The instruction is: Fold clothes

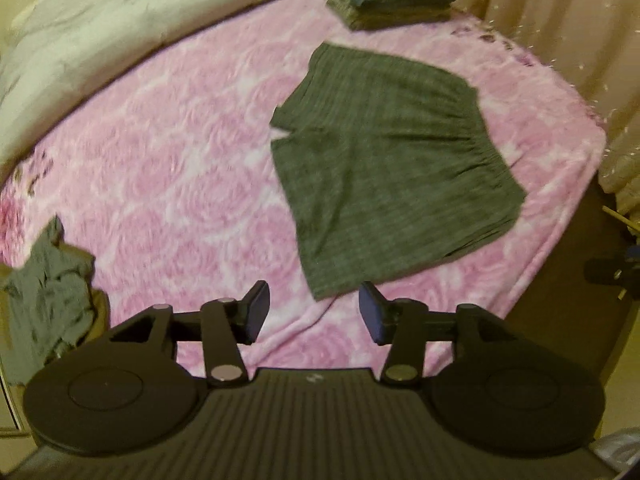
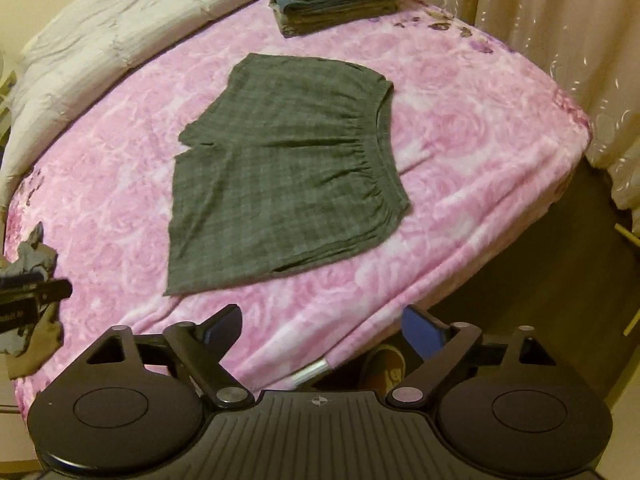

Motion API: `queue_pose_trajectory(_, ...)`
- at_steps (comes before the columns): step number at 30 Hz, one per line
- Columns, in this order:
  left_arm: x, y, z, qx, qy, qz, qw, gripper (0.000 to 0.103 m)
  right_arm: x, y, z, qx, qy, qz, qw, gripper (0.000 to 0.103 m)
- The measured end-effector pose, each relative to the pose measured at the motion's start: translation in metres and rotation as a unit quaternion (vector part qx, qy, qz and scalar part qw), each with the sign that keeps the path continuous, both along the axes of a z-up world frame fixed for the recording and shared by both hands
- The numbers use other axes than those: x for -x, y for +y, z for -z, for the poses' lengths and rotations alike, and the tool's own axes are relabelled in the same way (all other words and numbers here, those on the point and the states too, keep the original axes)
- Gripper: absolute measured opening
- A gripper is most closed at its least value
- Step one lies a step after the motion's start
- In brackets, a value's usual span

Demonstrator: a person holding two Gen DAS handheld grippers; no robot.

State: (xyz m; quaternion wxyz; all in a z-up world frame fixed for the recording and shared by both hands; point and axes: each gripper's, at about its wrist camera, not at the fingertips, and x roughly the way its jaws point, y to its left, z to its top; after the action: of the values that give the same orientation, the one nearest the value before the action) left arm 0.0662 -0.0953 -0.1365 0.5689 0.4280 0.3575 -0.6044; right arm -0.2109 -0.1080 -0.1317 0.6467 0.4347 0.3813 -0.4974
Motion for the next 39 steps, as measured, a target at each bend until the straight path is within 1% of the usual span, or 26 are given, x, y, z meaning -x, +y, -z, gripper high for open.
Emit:
queue_pose_trajectory(5, 0.014, 0.006, -0.026, 0.021, 0.001, 0.025, 0.9995, 0.046, -0.007, 0.014, -0.01, -0.004, -0.002, -0.004, 1.0, 0.09)
queue_pose_trajectory(9, 0.022, 0.011, -0.031, 0.025, -0.005, 0.033, 0.9991, 0.046, -0.011, 0.022, -0.014, -0.008, 0.003, -0.01, 1.0, 0.09)
queue_pose_trajectory(21, 0.024, 0.018, -0.033, 0.022, -0.009, 0.04, 0.9989, 0.047, -0.011, 0.026, -0.018, -0.015, 0.009, -0.008, 1.0, 0.09)
queue_pose_trajectory(30, 0.02, 0.02, -0.033, 0.021, -0.011, 0.043, 0.9988, 0.048, -0.016, 0.028, -0.018, -0.015, 0.012, -0.008, 1.0, 0.09)
queue_pose_trajectory(32, 0.018, 0.021, -0.033, 0.021, -0.011, 0.043, 0.9988, 0.05, -0.018, 0.029, -0.018, -0.016, 0.011, -0.008, 1.0, 0.09)
queue_pose_trajectory(39, 0.013, 0.017, -0.026, 0.013, -0.011, 0.037, 0.9992, 0.05, -0.018, 0.026, -0.014, -0.024, 0.009, -0.009, 1.0, 0.09)
